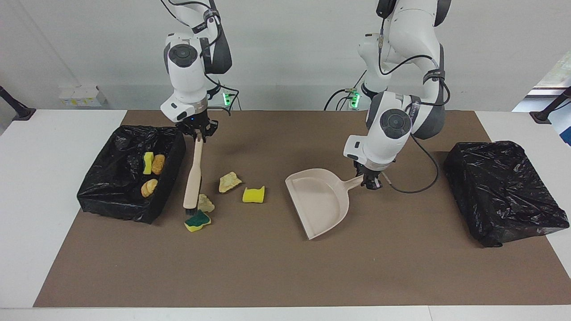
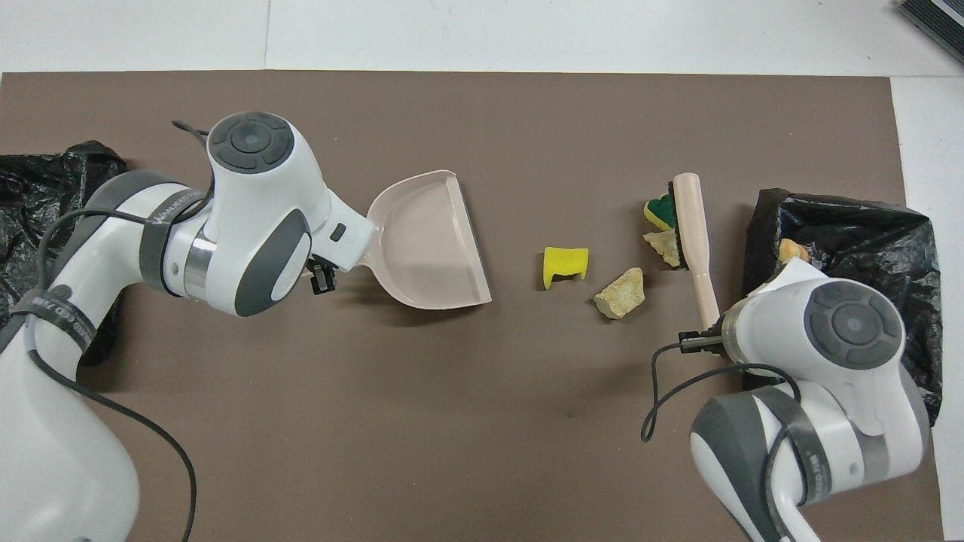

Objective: Sweep and dump trash in bin
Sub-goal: 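Move the dustpan toward the sponges while the right gripper lifts the brush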

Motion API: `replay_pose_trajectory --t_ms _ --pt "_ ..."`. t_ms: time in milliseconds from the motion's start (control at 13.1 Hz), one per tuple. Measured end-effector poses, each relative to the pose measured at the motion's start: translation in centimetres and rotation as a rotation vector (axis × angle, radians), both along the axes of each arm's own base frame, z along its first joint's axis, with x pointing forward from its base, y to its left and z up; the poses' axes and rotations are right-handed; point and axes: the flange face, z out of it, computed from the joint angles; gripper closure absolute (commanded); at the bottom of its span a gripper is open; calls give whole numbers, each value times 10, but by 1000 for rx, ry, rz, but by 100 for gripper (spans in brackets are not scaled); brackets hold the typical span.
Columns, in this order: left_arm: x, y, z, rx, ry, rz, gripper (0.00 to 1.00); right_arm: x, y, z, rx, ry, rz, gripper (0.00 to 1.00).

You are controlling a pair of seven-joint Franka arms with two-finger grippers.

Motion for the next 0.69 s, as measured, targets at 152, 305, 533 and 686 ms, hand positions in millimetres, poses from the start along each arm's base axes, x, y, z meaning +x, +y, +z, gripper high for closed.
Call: replay_pose_trajectory --t_ms 152,305,533,686 --pt "-19 -34 2 55 -7 -69 100 23 -18 0 -68 -14 23 100" --pt "-37 -58 3 103 -7 -72 100 40 -37 -12 -120 3 47 100" --pt "-65 -92 9 184 -36 -80 100 57 -40 -45 -134 42 75 100" --pt "-70 -98 9 192 -39 -74 100 56 -37 -57 -132 67 84 100"
